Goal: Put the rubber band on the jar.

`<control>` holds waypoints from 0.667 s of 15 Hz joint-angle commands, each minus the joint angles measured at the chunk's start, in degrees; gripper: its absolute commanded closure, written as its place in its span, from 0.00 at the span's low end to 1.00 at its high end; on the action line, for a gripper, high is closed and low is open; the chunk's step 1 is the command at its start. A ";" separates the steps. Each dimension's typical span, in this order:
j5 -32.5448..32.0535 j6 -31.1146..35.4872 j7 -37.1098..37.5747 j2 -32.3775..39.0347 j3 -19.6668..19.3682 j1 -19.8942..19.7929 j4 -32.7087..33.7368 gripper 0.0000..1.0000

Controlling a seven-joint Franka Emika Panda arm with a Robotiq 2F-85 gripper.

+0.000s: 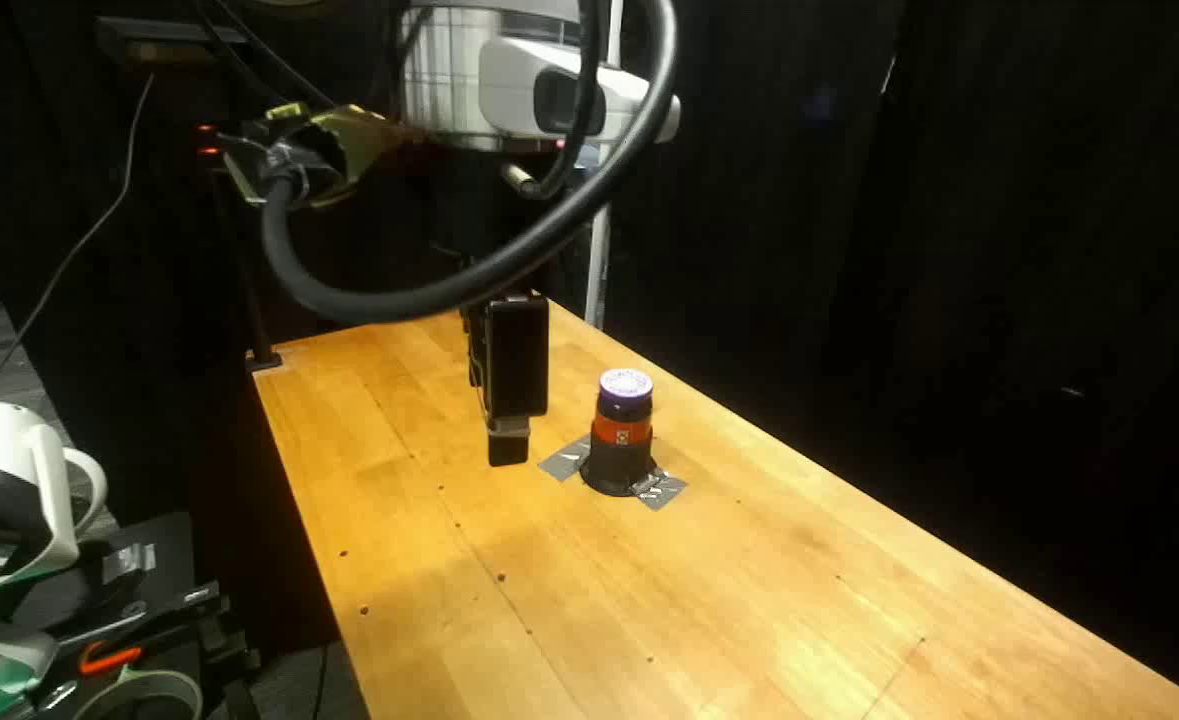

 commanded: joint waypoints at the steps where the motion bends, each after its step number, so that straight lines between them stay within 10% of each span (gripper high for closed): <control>1: -0.11 -0.08 0.07 0.00 -0.34 0.34 0.25 0.00; 10: 0.92 2.00 -8.95 9.50 -0.12 3.24 9.47 0.00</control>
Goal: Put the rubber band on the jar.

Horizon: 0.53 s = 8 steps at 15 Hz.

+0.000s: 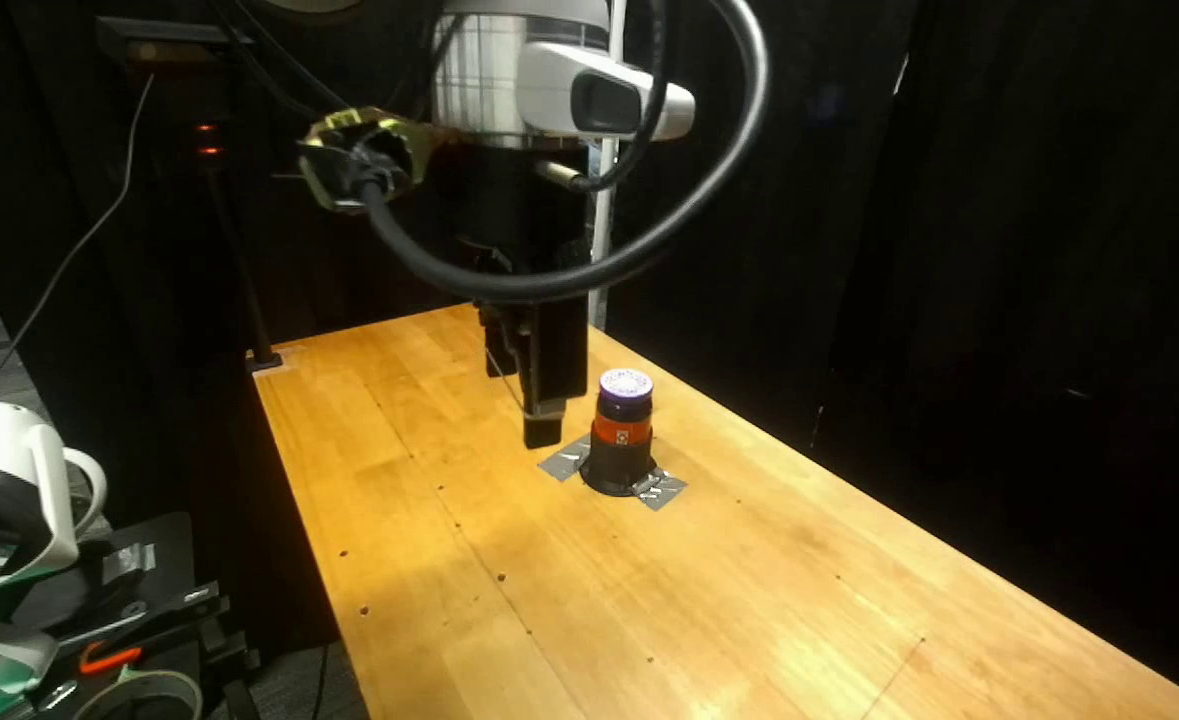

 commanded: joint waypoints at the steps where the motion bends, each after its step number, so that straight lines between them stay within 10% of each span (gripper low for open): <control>1: 1.09 0.57 -5.16 9.19 0.22 2.57 9.61 0.00; 8: 9.87 -3.45 -16.71 29.85 2.81 5.62 32.03 0.00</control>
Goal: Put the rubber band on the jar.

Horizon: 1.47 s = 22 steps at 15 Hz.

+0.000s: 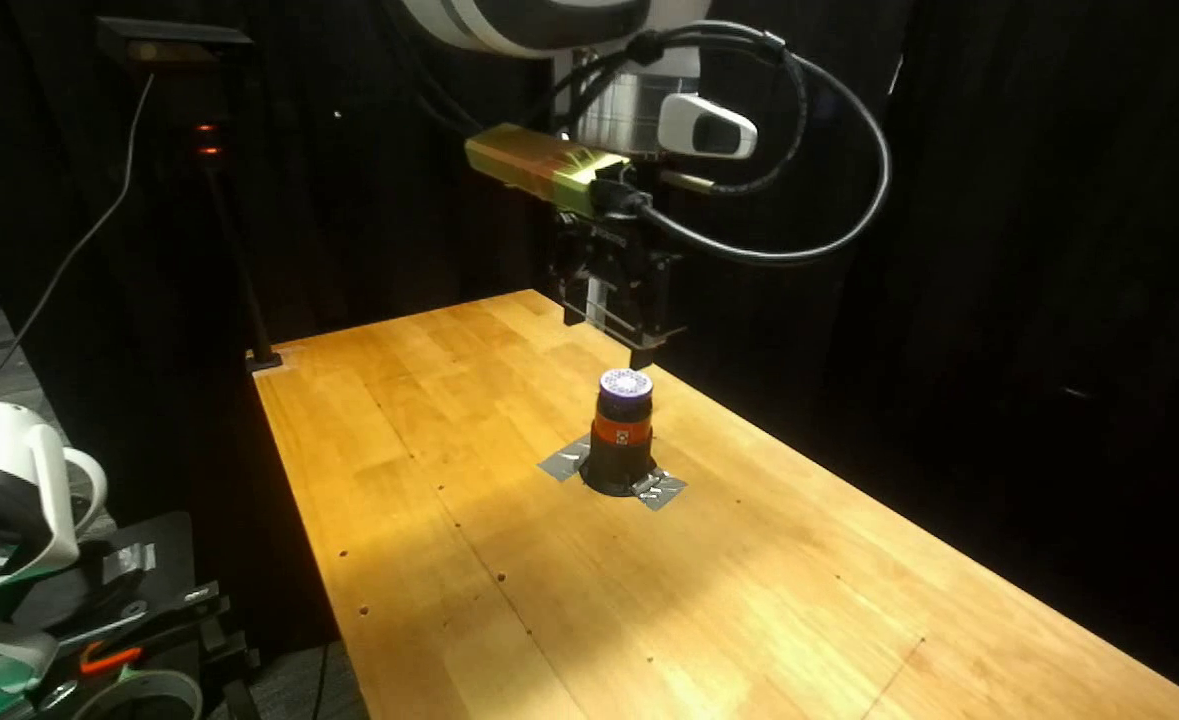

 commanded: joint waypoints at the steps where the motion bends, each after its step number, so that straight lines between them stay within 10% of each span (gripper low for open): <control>1: 4.70 -4.93 -5.94 12.22 2.00 -0.12 14.36 0.00; 22: 0.63 -28.57 -4.18 52.82 4.48 2.50 66.71 0.00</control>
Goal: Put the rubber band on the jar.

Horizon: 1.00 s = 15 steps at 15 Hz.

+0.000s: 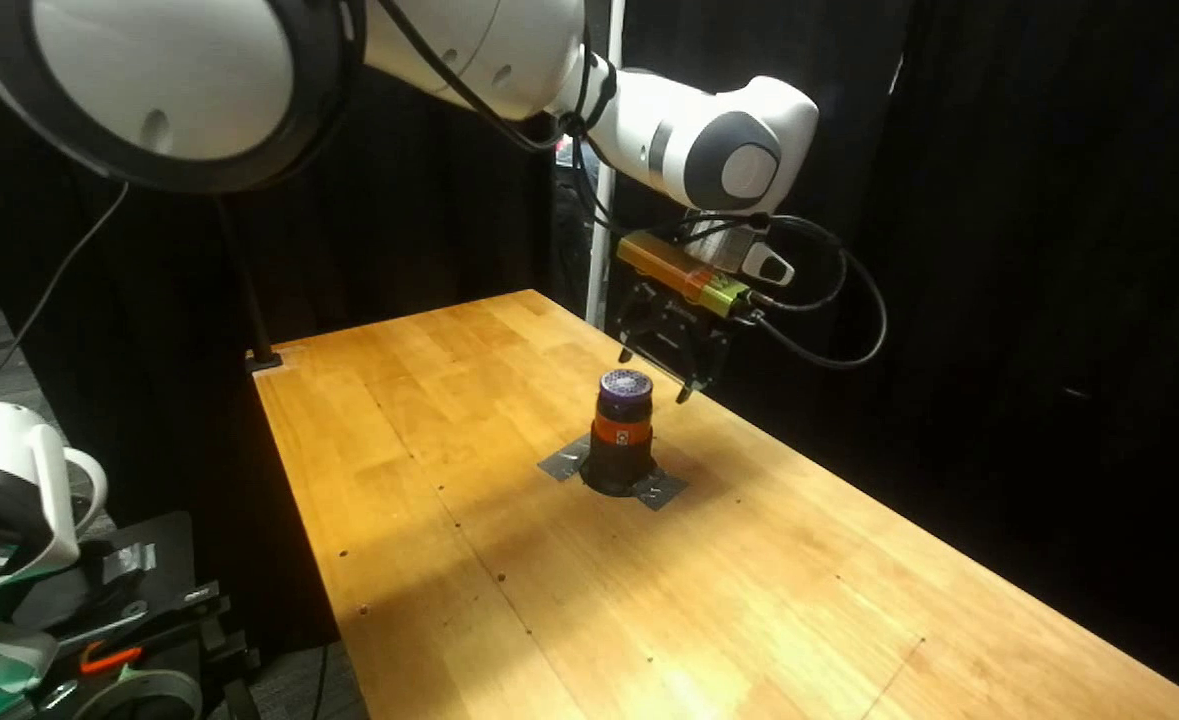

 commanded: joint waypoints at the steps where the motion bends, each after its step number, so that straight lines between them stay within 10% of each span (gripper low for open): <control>1: -1.95 -5.33 2.25 6.29 -0.59 1.39 10.10 0.00; 15: -8.54 -12.26 4.24 7.78 -2.70 4.99 11.77 0.00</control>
